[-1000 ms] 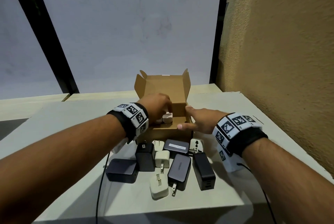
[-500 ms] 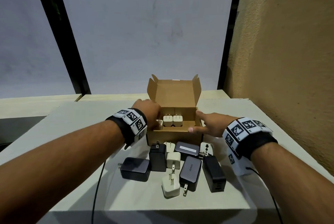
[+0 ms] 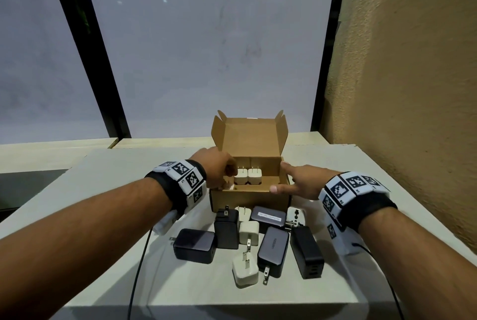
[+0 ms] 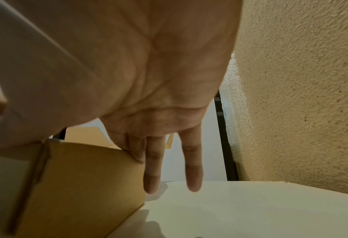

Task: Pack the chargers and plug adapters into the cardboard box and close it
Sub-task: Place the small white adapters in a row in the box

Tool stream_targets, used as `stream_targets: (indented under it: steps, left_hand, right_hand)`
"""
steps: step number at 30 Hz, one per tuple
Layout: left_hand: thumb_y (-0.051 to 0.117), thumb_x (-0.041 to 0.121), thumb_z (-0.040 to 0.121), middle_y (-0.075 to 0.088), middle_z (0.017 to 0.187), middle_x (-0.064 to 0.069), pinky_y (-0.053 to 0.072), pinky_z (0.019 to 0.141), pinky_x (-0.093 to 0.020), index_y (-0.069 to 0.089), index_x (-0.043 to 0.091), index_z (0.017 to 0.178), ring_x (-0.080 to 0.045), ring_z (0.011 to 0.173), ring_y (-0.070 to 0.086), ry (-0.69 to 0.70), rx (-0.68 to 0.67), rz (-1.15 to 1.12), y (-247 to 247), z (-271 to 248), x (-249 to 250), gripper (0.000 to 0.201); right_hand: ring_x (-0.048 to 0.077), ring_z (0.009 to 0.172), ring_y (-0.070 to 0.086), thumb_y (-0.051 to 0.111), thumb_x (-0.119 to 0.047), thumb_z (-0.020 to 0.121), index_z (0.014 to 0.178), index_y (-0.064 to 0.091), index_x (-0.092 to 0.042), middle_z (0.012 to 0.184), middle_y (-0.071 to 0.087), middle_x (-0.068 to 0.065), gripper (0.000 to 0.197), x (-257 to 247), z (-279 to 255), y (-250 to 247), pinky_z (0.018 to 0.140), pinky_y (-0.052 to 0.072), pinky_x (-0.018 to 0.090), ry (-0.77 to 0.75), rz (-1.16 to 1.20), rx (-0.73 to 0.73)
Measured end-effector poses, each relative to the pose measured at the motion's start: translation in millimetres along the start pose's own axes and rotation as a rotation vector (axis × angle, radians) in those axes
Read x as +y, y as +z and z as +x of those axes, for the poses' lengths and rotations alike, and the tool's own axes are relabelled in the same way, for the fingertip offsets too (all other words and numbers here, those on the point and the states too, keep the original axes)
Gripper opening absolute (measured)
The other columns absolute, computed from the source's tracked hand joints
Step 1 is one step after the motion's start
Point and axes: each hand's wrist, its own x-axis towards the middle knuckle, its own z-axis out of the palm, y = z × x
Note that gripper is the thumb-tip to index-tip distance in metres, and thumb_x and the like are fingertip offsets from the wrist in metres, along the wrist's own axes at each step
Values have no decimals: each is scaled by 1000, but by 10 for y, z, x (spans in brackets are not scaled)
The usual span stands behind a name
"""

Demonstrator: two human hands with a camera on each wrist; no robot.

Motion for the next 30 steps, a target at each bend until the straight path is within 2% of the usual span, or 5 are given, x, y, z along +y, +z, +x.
stream_targets:
  steps: [4,12,18,25,30]
  left_hand:
    - [64,47,85,69,104,13,47,79,-27,70,33,105,-12,98,59,61,-67,84,9,6,70,25]
    - [61,43,80,71,96,7,48,77,-29,72,34,99,-17,87,62,-20,7,230,47,128,19,24]
    - [62,36,82,67,102,4,37,76,-30,72,29,98,-18,95,57,-9,50,267,72,249,69,20]
    - [68,36,80,63,106,3,42,87,-37,70,25,99,-20,101,53,12,126,254,68,275,97,22]
    - [65,33,88,60,112,7,48,82,-26,68,27,105,-12,103,54,352,206,32,-70,-3,201,19]
  right_hand:
    - [27,115,56,42,-73,81,141,29,-18,133,57,12,82,10,4,17,98,45,40,-2,-3,6]
    - [27,114,57,42,-74,80,139,30,-17,132,57,12,82,29,34,24,97,46,41,-14,-8,5]
    - [28,112,57,41,-73,81,138,31,-17,130,59,13,80,54,57,30,96,46,41,-20,-17,1]
    - [28,114,57,40,-76,79,140,28,-19,131,58,12,84,91,106,61,97,46,44,-27,-17,12]
    - [29,115,57,39,-78,77,142,25,-20,135,55,12,88,113,127,106,98,46,45,-18,38,13]
